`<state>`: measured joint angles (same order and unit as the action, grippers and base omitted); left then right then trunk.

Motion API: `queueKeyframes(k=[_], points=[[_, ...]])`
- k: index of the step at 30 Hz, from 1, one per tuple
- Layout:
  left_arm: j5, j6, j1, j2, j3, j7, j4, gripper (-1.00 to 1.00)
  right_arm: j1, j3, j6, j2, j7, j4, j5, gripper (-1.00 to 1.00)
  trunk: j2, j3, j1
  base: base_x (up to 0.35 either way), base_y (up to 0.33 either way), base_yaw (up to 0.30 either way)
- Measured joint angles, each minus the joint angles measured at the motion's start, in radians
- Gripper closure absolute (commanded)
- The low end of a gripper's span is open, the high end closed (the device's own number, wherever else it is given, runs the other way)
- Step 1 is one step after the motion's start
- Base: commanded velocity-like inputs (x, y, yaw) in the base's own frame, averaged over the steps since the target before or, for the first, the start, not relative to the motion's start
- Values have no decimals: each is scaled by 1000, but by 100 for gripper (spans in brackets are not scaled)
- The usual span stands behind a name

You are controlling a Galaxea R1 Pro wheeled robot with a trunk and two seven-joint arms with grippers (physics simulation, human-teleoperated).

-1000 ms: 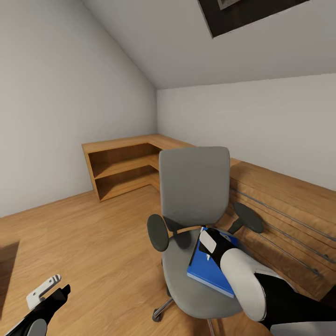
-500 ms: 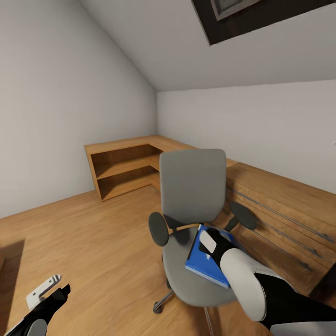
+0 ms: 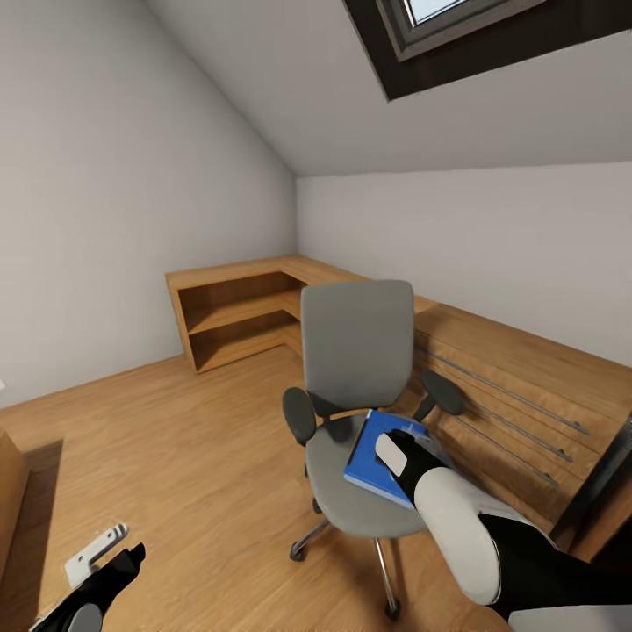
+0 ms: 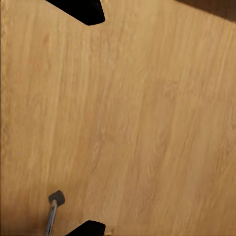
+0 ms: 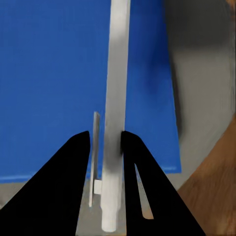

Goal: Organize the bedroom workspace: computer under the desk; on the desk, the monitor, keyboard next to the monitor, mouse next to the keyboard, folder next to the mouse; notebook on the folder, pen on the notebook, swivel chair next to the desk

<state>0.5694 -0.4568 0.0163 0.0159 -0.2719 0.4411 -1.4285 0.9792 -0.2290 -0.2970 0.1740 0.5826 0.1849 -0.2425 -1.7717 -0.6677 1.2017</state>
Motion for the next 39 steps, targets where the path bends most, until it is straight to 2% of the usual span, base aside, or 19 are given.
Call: queueKeyframes(k=[3,7,10,11,12,15,16,17,18,22,25,34,39], points=[[-2,1,0,-6,49,0,43,-100,-1,2,33,0,1,0,-1,100,21,9,-12,-12,-2,0],[-3,1,0,-7,61,0,96,-100,-1,4,38,0,2,1,-1,100,49,22,-27,-4,-1,0],[-8,1,0,-7,68,0,173,-100,-1,6,36,0,4,4,-1,100,70,31,-38,-1,0,0],[-14,2,0,-7,69,0,199,-100,-1,7,35,0,5,5,-1,100,77,34,-42,0,0,0],[-41,4,0,-6,69,-1,276,-100,-1,10,22,0,7,5,-1,100,84,37,-46,0,0,0],[-65,19,0,-4,68,-2,325,-100,-1,12,13,0,7,6,-1,100,105,47,-58,0,0,0],[-78,52,0,-4,67,-1,344,-100,-1,17,-8,0,7,8,-1,100,112,50,-61,-216,0,0],[-139,187,0,-5,67,0,443,-100,-1,20,-146,0,6,37,2,100,119,53,-65,-260,0,0],[-152,203,0,-6,68,0,457,-100,-1,20,-172,0,6,45,3,100,126,56,-69,-288,0,0],[-168,222,0,-3,67,0,471,-100,-1,17,-236,0,4,72,6,100,154,69,-84,-314,0,0],[-171,226,0,-2,66,0,473,-100,-1,17,-251,0,4,79,7,100,175,78,-95,-331,0,0],[-173,227,0,-2,66,0,475,-100,-1,17,-258,0,4,83,7,100,238,107,-130,-333,0,0],[-173,227,0,-2,66,0,475,-100,-1,18,-253,0,3,82,7,100,273,122,-150,-115,0,0]])
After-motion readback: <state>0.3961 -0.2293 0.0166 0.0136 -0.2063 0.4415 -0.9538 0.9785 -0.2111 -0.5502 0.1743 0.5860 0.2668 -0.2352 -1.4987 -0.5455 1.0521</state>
